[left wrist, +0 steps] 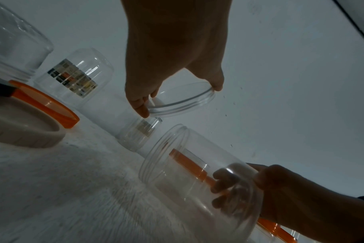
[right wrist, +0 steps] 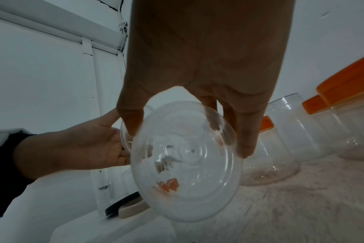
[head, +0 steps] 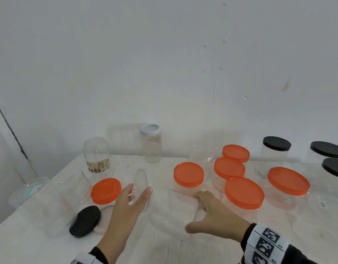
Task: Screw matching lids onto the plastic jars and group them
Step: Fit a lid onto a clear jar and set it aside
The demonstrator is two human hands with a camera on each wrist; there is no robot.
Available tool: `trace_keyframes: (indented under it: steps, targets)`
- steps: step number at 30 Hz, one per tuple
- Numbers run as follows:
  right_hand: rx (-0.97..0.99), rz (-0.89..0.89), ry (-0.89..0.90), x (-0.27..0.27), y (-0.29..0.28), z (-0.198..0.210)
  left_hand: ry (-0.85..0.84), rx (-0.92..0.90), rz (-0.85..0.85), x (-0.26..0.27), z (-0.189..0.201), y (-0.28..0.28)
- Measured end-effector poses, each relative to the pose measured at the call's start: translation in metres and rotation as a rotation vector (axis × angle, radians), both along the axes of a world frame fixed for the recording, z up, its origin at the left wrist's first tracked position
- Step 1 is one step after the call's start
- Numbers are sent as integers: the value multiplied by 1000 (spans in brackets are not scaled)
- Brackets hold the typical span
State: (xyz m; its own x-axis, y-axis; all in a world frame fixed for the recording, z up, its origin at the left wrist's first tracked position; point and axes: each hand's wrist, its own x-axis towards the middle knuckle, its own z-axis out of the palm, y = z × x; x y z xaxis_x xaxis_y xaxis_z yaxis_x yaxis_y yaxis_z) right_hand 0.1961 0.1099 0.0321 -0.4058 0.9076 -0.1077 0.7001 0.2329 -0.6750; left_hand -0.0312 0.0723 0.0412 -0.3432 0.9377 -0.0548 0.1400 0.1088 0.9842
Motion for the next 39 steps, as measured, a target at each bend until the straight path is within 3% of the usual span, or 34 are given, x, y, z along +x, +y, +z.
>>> trace_keyframes:
  steps: [11, 15, 22, 39]
  targets:
    - [-104, 35, -20, -7, -1, -19, 24, -5, -19, 4, -2, 2]
    - [-85, 41, -50, -11, 2, -25, 34, -6, -18, 4, -3, 2]
    - [-9, 30, 51, -15, 4, -33, 48, -10, -39, 7, -5, 3]
    - [-154, 24, 26, 19, 4, -42, 116, -1, -92, 17, -17, 8]
